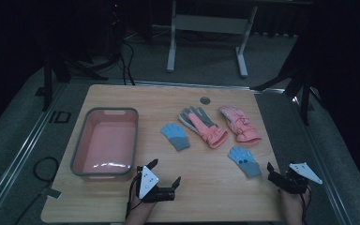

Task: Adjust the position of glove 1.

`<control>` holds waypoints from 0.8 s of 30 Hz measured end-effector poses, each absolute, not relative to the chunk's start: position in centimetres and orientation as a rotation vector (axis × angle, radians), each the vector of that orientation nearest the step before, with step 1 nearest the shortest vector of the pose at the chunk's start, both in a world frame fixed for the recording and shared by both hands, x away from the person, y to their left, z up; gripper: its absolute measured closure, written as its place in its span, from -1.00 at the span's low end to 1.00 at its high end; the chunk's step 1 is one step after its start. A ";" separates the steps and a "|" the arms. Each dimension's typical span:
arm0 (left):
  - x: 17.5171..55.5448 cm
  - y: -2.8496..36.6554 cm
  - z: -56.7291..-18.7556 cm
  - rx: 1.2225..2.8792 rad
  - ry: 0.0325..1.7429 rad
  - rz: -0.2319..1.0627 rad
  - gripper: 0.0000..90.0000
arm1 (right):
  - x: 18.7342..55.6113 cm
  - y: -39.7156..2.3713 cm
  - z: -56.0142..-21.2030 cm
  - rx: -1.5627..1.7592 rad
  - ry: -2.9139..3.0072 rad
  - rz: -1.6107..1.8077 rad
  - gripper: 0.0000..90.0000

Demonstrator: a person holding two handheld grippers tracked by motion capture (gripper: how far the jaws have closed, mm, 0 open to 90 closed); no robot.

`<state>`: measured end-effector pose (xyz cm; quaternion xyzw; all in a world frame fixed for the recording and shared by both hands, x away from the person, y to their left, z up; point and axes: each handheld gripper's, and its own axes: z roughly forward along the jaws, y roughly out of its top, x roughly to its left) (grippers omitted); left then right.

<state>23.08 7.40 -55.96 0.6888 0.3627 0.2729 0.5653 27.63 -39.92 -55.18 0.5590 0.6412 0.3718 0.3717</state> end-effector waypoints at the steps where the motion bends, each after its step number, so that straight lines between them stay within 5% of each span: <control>1: 23.1 7.4 -56.0 1.619 0.853 0.642 -1.00 | 27.6 -40.0 -55.1 1.439 1.643 0.955 -0.75; 10: 23.0 7.4 -56.0 1.618 0.849 0.656 -1.00 | 27.8 -40.3 -54.4 1.472 1.729 0.923 -0.75; 24: 23.1 7.6 -56.0 1.604 0.853 0.629 -1.00 | 29.7 -39.1 -46.6 1.469 1.838 1.055 -0.74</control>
